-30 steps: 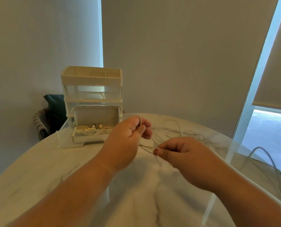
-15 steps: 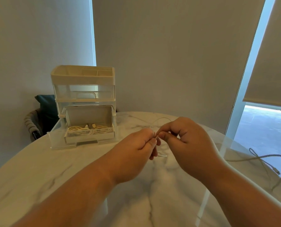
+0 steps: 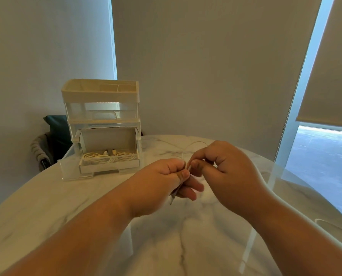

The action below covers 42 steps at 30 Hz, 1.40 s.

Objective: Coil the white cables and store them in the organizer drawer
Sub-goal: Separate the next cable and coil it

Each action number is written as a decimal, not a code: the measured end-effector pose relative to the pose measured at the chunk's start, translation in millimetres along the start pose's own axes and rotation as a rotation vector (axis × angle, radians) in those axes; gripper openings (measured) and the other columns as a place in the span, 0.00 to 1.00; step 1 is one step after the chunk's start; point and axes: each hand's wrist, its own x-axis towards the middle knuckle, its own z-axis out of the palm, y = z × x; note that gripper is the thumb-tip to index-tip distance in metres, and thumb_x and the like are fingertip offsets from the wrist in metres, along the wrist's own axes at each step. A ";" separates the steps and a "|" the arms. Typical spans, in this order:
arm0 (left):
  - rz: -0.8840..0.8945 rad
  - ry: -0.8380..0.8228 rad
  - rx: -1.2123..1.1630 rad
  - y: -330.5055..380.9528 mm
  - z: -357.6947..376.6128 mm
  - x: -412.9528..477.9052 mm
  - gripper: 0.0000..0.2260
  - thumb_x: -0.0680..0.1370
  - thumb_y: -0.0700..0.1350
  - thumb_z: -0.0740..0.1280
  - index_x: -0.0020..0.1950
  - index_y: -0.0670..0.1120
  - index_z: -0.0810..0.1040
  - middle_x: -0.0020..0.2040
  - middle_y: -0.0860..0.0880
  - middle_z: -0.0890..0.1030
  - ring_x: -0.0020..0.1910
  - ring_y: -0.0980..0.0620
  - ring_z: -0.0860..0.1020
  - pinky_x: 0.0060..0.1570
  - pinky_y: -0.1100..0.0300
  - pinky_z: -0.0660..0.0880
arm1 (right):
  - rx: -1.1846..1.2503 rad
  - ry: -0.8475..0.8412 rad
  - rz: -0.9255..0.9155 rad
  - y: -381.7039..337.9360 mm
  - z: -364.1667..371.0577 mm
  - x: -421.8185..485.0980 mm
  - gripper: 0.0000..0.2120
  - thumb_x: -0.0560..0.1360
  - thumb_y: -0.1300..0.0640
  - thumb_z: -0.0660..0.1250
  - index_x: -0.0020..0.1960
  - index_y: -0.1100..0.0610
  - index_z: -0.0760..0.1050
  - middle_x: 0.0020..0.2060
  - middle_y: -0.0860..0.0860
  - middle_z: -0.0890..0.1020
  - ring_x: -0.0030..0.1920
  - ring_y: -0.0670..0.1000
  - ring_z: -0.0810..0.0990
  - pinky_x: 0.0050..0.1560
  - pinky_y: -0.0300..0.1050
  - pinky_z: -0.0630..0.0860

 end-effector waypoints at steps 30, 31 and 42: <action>-0.059 -0.099 0.016 -1.4 -0.8 0.6 0.15 0.86 0.44 0.53 0.52 0.41 0.78 0.37 0.45 0.83 0.45 0.46 0.85 0.56 0.51 0.80 | 0.067 -0.010 0.021 19.3 4.5 2.8 0.07 0.76 0.55 0.71 0.42 0.44 0.83 0.41 0.38 0.80 0.48 0.42 0.79 0.44 0.28 0.70; -0.072 -0.110 -0.004 -2.5 0.2 1.7 0.16 0.86 0.44 0.53 0.52 0.42 0.79 0.39 0.45 0.84 0.46 0.45 0.85 0.57 0.48 0.80 | 0.060 -0.014 0.019 19.3 4.3 2.7 0.07 0.76 0.56 0.71 0.42 0.44 0.83 0.42 0.38 0.80 0.48 0.42 0.79 0.44 0.28 0.70; -0.042 -0.086 -0.063 -4.1 -0.5 1.8 0.13 0.85 0.42 0.55 0.52 0.41 0.79 0.41 0.46 0.83 0.35 0.52 0.77 0.42 0.58 0.77 | 0.101 -0.008 0.053 27.1 5.9 4.4 0.08 0.76 0.55 0.71 0.41 0.42 0.83 0.42 0.37 0.82 0.48 0.40 0.80 0.45 0.29 0.72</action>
